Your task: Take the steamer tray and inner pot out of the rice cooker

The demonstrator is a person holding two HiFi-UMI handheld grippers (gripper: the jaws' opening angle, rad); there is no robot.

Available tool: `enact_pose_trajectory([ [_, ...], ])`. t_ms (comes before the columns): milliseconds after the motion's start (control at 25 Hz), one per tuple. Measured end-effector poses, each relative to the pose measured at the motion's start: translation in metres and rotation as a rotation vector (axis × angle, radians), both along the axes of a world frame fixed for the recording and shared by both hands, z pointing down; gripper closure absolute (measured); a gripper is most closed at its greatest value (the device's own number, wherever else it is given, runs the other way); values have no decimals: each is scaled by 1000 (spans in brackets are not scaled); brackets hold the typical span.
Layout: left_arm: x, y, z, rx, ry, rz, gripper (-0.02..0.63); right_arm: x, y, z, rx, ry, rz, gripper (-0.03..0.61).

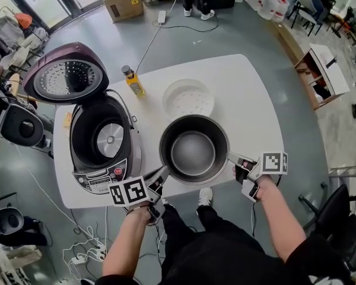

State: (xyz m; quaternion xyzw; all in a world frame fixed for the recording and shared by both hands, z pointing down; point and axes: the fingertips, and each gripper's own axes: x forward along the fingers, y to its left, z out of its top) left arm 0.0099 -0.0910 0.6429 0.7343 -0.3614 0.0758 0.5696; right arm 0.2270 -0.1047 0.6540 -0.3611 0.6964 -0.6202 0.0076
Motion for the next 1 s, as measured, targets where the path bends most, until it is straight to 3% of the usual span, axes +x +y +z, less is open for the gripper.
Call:
enact_pose_trajectory([
  [120, 0, 3, 5, 1, 13, -17, 575, -12, -6, -10, 59, -68, 0, 566],
  [400, -14, 8, -6, 30, -27, -68, 557, -2, -3, -6, 82, 137, -17, 551],
  [600, -27, 5, -34, 116, -100, -72, 554, 17, -12, -23, 161, 281, -4, 546],
  [760, -36, -13, -74, 255, -198, -72, 586, 14, -31, -70, 335, 380, -20, 546],
  [1000, -44, -43, -143, 513, -426, -65, 618, -29, -45, -165, 703, 485, -87, 560],
])
